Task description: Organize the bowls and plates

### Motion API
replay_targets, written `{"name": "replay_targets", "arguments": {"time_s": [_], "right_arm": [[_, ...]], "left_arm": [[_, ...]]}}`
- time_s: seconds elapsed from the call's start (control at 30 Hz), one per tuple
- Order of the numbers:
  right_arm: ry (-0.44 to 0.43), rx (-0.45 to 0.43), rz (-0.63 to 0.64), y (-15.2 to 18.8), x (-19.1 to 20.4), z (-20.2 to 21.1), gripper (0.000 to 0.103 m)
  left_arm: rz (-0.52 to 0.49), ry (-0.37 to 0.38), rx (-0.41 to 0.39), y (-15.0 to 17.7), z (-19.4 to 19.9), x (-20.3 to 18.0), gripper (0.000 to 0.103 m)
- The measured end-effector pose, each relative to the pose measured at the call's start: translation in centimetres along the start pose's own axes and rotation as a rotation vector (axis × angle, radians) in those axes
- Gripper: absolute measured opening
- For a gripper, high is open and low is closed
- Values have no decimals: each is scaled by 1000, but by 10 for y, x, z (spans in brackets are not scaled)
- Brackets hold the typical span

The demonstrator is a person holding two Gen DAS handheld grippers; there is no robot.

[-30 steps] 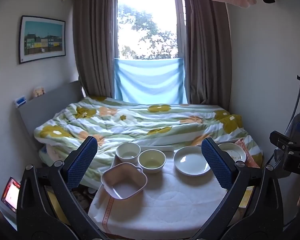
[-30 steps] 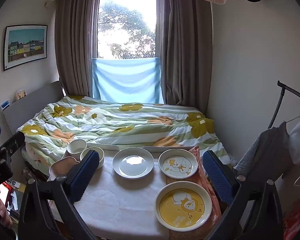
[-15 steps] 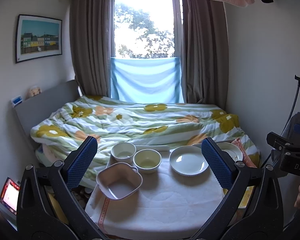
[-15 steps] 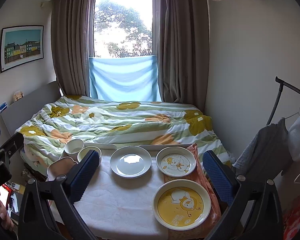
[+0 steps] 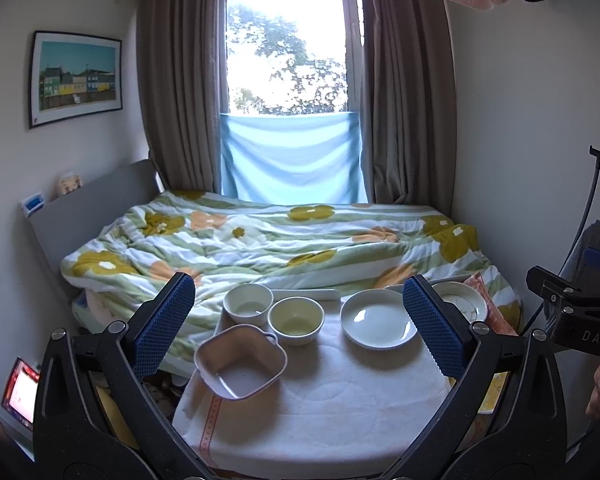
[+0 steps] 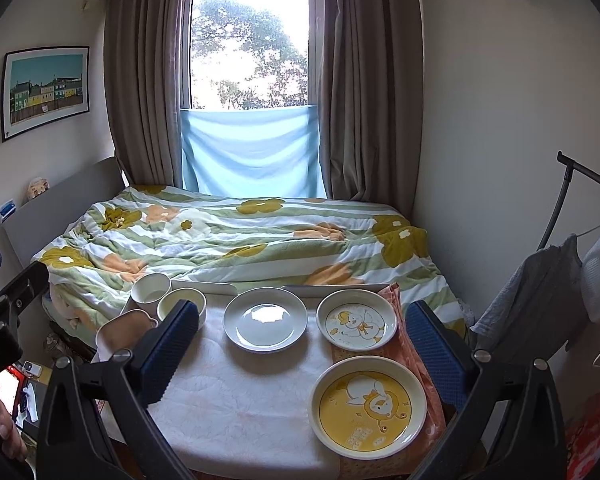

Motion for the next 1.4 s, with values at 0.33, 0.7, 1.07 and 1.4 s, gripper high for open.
{"name": "replay_targets", "arguments": {"time_s": [0.33, 0.7, 1.07, 1.4], "right_arm": [[1, 10, -5, 1, 1, -2, 103], [5, 15, -11, 5, -2, -2, 103], [5, 18, -11, 4, -3, -3, 103], [9, 25, -30, 9, 0, -3, 103]], "left_arm": [[-5, 5, 13, -2, -4, 3, 103], [-1, 13, 21, 3, -5, 3, 103], [-4, 23, 34, 8, -6, 8, 103], [-37, 37, 50, 9, -12, 1, 103]]}}
Point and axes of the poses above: each gripper's, at about its wrist camera, not at the fingertips, and z roughly against the way its jaws point, x to its left, y to its underside, the point moved 4 cm from there along -z, roughly the way its jaws point, and after that the axes turned 8 degrees about -y, right-handed, at the moved point
